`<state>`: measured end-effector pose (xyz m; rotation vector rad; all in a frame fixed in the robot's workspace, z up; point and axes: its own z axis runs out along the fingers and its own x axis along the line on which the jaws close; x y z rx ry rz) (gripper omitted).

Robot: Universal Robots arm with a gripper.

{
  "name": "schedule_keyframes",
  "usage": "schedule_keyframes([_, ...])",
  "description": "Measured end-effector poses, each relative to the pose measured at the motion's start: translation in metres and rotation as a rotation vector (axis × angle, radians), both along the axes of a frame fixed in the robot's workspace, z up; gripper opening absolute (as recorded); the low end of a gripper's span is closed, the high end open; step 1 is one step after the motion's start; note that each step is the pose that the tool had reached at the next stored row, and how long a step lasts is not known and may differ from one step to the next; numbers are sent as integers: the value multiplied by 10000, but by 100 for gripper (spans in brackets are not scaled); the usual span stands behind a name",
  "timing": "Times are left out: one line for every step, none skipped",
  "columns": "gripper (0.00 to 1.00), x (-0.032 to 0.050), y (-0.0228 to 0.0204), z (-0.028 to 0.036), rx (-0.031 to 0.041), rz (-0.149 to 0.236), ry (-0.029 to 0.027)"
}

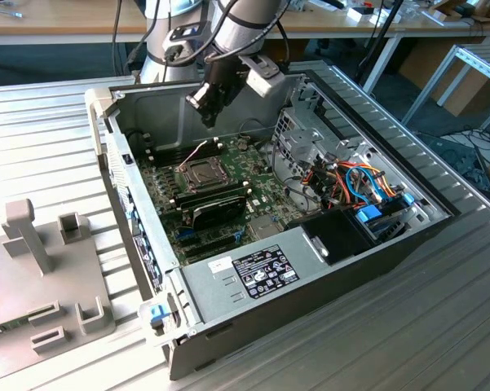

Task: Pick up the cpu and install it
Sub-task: 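Install the first cpu locking lever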

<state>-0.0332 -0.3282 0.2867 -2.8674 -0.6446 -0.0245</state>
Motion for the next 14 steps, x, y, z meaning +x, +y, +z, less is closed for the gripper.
schedule_keyframes([11, 0, 0, -1, 0, 192, -1])
schedule_keyframes([11, 0, 0, -2, 0, 372, 0])
schedule_keyframes([11, 0, 0, -3, 0, 552, 0])
schedule_keyframes([11, 0, 0, -5, 0, 780, -1])
schedule_keyframes([11, 0, 0, -6, 0, 959, 0])
schedule_keyframes([11, 0, 0, -8, -1, 1173, 0])
schedule_keyframes([11, 0, 0, -10, 0, 1363, -1])
schedule_keyframes([11, 0, 0, -13, 0, 1662, -1])
schedule_keyframes([11, 0, 0, -16, 0, 1859, 0])
schedule_keyframes([11, 0, 0, -19, 0, 2050, -1])
schedule_keyframes([11, 0, 0, -23, 1, 2256, -1])
schedule_keyframes([11, 0, 0, -27, 0, 2459, -1])
schedule_keyframes([11, 0, 0, -32, 1, 2633, -1])
schedule_keyframes([11, -1, 0, -35, 0, 2800, 0])
